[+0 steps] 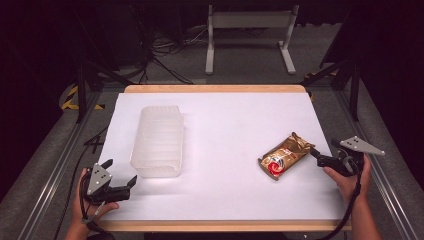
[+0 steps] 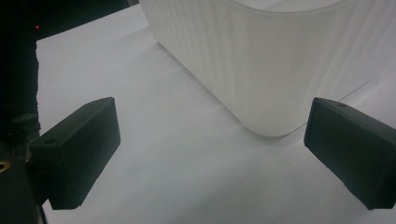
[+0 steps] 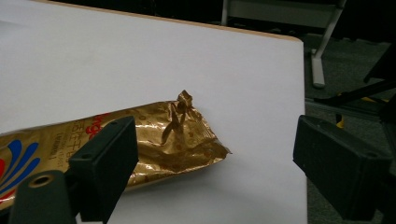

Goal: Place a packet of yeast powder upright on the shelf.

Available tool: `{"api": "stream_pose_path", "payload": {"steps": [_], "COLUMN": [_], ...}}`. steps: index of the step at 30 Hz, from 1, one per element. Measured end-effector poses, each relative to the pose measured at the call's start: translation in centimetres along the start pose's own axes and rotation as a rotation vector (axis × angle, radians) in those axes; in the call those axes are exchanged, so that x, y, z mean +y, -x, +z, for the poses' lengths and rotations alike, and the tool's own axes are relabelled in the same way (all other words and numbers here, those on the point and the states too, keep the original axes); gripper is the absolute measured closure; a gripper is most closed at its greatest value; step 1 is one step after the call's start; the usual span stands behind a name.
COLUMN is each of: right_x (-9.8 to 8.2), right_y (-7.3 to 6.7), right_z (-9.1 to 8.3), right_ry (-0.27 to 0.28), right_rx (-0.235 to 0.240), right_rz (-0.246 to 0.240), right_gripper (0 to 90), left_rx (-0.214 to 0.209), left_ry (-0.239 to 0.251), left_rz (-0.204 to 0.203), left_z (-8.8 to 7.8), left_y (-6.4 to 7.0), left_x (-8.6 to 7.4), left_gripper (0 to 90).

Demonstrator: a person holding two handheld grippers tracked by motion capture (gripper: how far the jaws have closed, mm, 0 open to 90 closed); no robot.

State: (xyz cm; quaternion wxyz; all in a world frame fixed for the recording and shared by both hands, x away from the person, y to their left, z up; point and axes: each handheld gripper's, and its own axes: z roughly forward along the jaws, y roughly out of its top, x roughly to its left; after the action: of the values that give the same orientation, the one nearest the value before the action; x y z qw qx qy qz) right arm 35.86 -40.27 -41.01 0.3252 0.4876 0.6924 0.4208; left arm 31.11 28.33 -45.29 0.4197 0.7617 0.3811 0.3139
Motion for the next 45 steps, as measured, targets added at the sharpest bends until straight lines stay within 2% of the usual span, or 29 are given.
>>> {"api": "stream_pose_path", "payload": {"steps": [6,10,17,23,25,33,34,39,41,44,45], "right_x": [0.0,0.2,-0.3,-0.4,-0.5,-0.6,-0.6,-0.5,-0.4,-0.2,-0.2], "right_y": [0.0,0.1,-0.3,0.1,0.1,-0.4,-0.5,-0.7,-0.9,-1.0,-1.1], "right_z": [0.2,0.7,1.8,2.6,3.1,4.4,4.6,5.2,5.4,5.4,5.4], "right_ry": [-0.01,-0.02,-0.091,-0.106,-0.132,-0.204,-0.219,-0.219,-0.217,-0.186,-0.182], "right_rx": [0.018,0.035,0.055,0.081,0.081,0.148,0.14,0.156,0.173,0.196,0.19], "right_rz": [0.019,0.068,0.111,0.148,0.165,0.218,0.227,0.257,0.268,0.291,0.291], "right_gripper": [14.6,15.0,15.0,14.4,14.1,12.8,12.7,12.2,14.3,25.1,29.2], "left_rx": [-0.001,0.013,0.002,-0.007,-0.009,-0.02,-0.021,-0.028,-0.03,-0.03,-0.03], "left_ry": [-0.009,-0.018,-0.017,-0.019,-0.02,-0.021,-0.022,-0.023,-0.025,-0.025,-0.026], "left_rz": [0.011,0.013,0.035,0.035,0.039,0.044,0.044,0.046,0.048,0.046,0.046], "left_z": [0.1,0.1,0.2,0.2,0.2,0.2,0.2,0.2,0.2,0.3,0.3], "left_y": [0.1,0.0,0.3,0.3,0.3,0.4,0.5,0.5,0.5,0.5,0.5], "left_x": [0.0,-0.1,0.0,0.0,0.1,0.0,0.0,0.0,0.0,0.0,0.0], "left_gripper": [4.5,4.8,4.8,4.8,4.8,5.1,5.1,5.2,5.2,5.2,5.2]}}
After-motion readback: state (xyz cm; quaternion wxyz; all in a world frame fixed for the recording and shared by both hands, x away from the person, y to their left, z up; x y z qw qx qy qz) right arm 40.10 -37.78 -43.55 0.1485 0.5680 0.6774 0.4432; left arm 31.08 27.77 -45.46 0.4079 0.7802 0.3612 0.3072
